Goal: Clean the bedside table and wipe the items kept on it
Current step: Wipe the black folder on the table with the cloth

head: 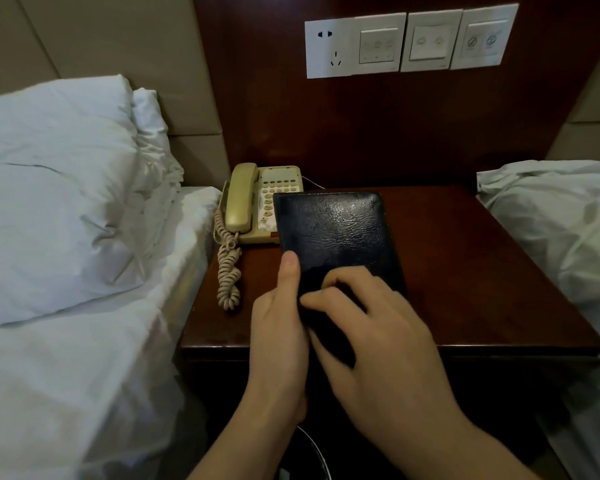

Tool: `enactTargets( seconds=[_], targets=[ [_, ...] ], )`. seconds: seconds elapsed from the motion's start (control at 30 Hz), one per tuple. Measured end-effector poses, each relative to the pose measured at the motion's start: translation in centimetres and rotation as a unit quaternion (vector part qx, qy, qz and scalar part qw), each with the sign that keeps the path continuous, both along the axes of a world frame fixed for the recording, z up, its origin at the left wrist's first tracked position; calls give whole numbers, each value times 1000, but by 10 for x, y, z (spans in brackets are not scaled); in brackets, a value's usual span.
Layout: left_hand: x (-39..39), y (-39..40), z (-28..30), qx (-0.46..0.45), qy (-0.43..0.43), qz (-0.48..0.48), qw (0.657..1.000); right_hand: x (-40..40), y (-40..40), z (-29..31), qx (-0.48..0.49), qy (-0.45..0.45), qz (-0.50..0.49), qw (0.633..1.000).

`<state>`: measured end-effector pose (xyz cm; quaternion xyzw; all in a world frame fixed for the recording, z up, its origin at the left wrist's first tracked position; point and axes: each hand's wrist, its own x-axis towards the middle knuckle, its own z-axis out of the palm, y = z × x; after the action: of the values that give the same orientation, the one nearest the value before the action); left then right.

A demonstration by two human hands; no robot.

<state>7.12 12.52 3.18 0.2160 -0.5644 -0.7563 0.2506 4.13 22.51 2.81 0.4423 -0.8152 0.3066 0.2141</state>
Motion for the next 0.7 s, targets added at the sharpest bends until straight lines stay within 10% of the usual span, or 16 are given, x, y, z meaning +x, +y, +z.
enactTargets(
  seconds=[0.47,0.7],
  targets=[
    [-3,-8,5,253,-13,-95,963,-9,6,-3,23,-23,34,999],
    [2,-7,5,242,-52,-142,958,-25,2,7,24,13,-65,998]
  ],
)
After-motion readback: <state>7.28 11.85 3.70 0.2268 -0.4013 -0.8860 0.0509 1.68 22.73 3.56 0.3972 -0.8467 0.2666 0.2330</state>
